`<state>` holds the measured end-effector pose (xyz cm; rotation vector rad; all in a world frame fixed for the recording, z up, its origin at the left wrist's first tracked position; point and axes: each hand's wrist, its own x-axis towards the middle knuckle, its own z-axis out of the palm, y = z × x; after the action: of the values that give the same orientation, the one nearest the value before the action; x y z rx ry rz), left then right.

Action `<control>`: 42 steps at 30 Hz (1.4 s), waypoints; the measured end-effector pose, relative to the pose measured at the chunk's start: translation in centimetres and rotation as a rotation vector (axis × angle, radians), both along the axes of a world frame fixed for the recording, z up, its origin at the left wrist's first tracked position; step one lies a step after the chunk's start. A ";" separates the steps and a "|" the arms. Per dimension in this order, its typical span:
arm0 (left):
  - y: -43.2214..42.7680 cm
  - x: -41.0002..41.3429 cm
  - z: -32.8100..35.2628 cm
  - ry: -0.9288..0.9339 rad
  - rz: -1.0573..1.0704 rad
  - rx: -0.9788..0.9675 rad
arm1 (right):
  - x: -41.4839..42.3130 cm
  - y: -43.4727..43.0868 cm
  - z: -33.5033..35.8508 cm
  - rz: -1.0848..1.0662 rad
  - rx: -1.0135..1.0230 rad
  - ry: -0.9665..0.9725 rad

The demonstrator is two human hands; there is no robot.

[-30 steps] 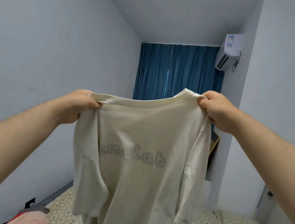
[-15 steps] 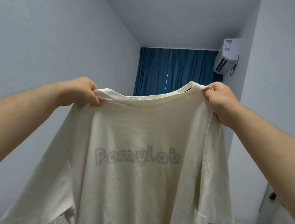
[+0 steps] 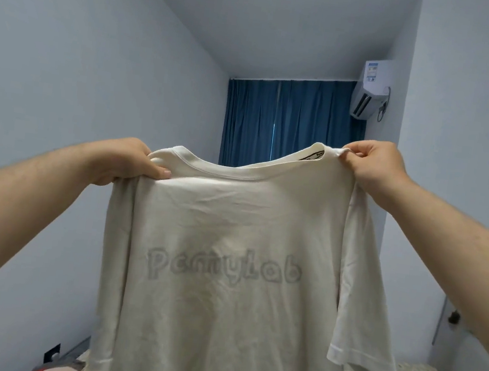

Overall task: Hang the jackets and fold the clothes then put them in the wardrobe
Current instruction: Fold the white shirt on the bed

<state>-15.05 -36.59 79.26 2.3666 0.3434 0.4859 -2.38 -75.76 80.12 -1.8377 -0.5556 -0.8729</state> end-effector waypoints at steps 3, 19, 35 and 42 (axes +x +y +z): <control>-0.7 -0.4 0.1 0.108 -0.106 -0.153 | 0.6 -0.2 -1.3 -0.015 0.025 0.036; 2.6 -4.3 0.5 0.204 -0.679 -0.467 | -2.9 0.4 -3.1 0.082 0.177 0.118; 11.3 -8.6 -2.9 0.151 -0.719 -0.480 | -12.0 4.4 -3.6 0.041 0.128 0.082; 9.6 -10.8 -2.3 0.040 -0.503 -0.165 | -15.5 4.8 -2.0 -0.005 0.085 0.063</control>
<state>-25.87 -26.99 76.99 2.1944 -0.1900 0.1635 -17.92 -71.00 78.08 -1.7837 -0.4677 -0.8274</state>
